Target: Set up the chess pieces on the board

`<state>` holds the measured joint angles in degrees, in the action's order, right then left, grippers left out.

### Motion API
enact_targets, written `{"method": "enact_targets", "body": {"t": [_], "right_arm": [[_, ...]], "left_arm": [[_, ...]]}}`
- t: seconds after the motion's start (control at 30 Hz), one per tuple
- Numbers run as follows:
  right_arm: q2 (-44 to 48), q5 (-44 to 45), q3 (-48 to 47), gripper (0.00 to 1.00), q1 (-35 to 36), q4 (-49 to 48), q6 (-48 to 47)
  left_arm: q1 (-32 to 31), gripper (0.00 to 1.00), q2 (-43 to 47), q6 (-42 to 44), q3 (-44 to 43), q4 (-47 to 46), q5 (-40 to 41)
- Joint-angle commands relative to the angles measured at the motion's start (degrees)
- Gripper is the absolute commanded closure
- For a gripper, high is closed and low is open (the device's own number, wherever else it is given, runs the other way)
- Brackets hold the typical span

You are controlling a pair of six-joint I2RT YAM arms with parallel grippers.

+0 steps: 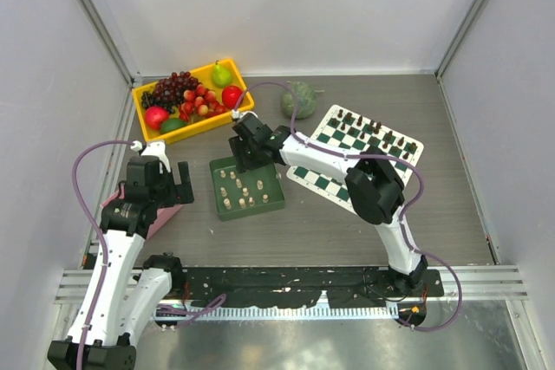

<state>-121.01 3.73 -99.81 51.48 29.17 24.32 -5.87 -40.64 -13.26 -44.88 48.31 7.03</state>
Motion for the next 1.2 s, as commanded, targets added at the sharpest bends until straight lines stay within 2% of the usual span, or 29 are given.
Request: {"method": "enact_targets", "body": {"t": [0.0,0.4,1.17], "right_arm": [[-2.03,0.84,-4.42,0.46,0.02,0.45,-0.67],[-8.45,1.72,-10.75,0.51,0.11,1.59,-0.94],[-11.7,5.5,-13.13,0.65,0.02,1.59,-1.73]], "left_arm": [[0.33,0.01,0.13,0.42,-1.7,-0.77,0.27],[0.24,0.01,0.04,0.51,-1.79,-0.85,0.35],[0.33,0.01,-0.4,0.6,-1.79,-0.85,0.18]]}}
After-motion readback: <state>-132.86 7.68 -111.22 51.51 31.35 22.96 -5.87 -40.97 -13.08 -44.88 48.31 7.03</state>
